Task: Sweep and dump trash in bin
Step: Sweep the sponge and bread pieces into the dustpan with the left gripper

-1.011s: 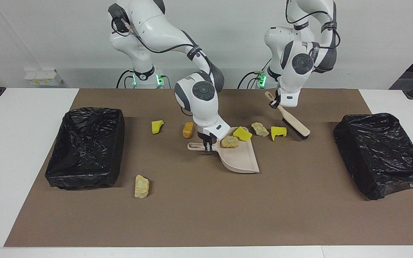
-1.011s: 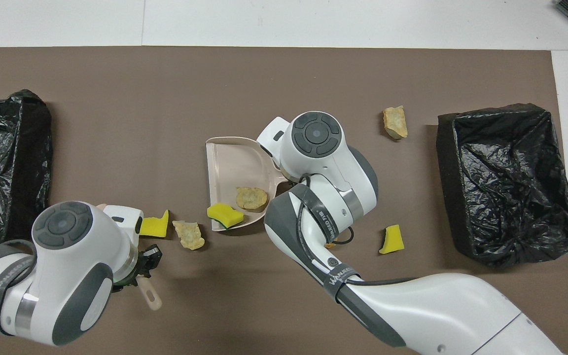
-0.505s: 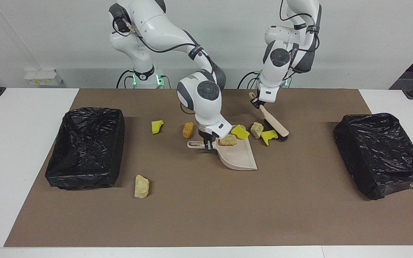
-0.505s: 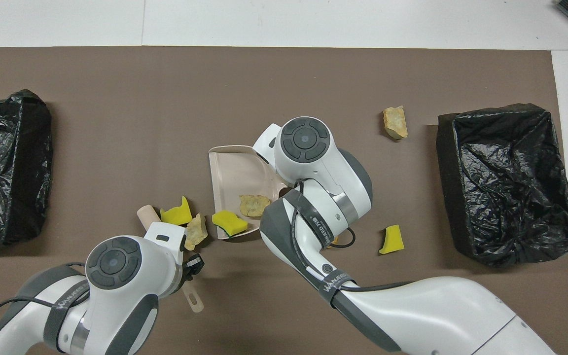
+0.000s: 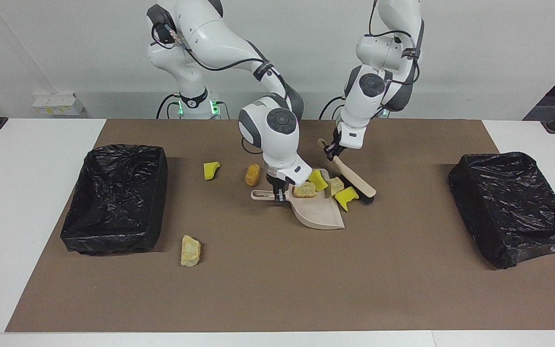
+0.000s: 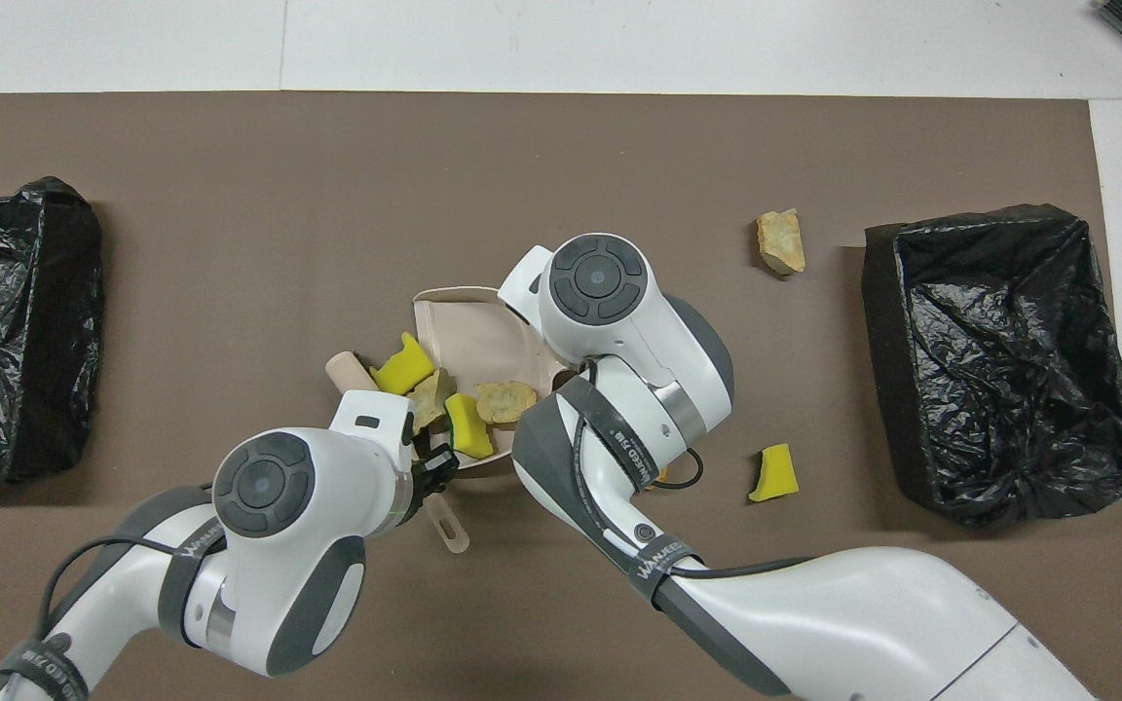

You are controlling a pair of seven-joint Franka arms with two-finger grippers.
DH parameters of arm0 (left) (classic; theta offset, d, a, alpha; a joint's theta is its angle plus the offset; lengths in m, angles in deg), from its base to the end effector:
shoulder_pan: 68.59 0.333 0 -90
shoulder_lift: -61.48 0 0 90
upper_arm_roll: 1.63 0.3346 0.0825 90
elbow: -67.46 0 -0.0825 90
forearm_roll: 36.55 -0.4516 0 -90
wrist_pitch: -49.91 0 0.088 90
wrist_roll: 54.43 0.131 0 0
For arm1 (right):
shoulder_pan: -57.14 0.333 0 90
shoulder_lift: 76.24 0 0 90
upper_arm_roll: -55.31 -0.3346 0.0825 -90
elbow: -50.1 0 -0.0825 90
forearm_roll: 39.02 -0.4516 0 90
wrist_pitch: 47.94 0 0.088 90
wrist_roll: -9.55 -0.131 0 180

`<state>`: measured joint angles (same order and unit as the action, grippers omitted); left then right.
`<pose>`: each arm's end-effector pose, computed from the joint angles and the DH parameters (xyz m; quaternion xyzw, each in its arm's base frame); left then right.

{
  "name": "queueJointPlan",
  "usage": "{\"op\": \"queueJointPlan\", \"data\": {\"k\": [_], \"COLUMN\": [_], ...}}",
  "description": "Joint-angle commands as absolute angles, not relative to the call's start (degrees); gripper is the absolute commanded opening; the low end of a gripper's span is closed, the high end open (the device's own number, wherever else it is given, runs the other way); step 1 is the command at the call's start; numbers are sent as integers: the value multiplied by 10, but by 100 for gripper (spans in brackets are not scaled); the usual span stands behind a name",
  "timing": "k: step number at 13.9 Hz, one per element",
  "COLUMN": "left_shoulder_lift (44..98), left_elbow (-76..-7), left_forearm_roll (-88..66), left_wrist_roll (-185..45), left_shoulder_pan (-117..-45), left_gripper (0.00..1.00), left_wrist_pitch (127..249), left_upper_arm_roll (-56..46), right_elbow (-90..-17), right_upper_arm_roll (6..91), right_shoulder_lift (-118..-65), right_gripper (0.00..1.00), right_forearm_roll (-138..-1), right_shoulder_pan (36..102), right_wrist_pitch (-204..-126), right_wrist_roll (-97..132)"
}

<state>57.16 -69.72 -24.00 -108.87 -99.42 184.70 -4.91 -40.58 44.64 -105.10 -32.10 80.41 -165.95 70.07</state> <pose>0.4410 -0.3066 0.2986 0.9651 0.2500 -0.0415 0.0667 0.6371 0.4001 0.3073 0.6657 0.7461 -0.0101 0.0060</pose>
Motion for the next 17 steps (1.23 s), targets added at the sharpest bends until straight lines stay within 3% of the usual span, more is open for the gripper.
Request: {"op": "queueJointPlan", "data": {"k": [1,11,17], "left_shoulder_lift": [587,545,534], "left_elbow": [-684,-667,-608], "left_forearm_roll": [-211,-264,-299], "left_wrist_roll": [-997,-878,-862], "left_shoulder_pan": [-1025,-999,-949], "left_gripper": [0,0,0], "left_wrist_pitch": [1872,1721,1652], "left_upper_arm_roll": [-49,-41,-41], "right_elbow": [-410,-410,-441], "right_upper_arm_roll": [442,434,434], "right_shoulder_lift": [-1044,-1035,-963], "right_gripper": [0,0,0], "right_forearm_roll": [-308,-346,-399], "right_shoulder_pan": [799,758,687], "right_wrist_pitch": [-1653,-1653,-1640], "right_wrist_roll": [691,734,809]}}
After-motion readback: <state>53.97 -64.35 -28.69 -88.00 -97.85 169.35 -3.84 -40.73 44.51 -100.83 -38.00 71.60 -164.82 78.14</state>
